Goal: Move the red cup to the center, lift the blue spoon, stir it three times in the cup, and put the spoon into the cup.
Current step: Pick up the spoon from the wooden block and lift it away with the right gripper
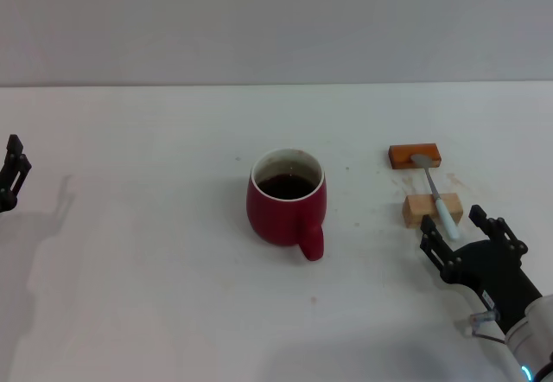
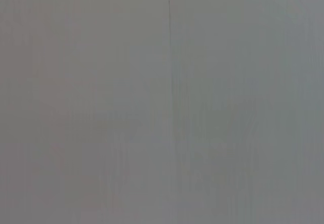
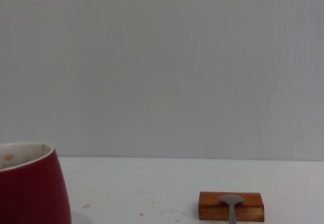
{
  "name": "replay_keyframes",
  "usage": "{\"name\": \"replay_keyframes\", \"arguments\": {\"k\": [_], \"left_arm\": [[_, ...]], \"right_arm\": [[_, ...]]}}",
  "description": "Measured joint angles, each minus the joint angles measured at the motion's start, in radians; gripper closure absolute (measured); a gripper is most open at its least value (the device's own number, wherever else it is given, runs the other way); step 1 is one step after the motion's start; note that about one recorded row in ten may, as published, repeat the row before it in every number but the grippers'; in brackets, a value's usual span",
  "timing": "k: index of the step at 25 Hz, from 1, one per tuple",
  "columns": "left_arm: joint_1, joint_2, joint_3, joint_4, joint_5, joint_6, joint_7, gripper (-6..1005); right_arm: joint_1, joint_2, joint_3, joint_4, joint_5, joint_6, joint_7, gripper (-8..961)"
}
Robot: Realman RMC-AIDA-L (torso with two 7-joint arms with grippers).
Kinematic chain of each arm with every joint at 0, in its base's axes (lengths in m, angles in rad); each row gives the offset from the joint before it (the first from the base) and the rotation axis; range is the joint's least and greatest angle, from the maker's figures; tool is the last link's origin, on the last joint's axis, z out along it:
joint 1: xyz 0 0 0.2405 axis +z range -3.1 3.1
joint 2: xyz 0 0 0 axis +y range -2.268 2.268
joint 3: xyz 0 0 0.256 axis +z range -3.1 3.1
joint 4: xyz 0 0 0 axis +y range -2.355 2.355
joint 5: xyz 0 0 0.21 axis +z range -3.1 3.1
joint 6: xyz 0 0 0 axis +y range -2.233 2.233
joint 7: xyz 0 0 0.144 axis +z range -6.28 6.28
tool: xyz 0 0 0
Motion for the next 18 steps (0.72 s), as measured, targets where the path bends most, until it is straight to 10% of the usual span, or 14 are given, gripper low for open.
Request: {"name": "replay_keyframes", "arguments": {"k": [12, 18], "left_arm": [[-0.001, 0.000, -0.002, 0.000, 0.000, 0.000, 0.000, 151], [-0.001, 0.000, -0.002, 0.003, 0.000, 0.000, -0.002, 151]], "right_arm": [[0.004, 0.000, -0.001, 0.004, 0.002, 0.000, 0.000, 227], [0.006, -0.001, -0.001, 0.004, 0.000, 0.000, 0.000, 422]]}}
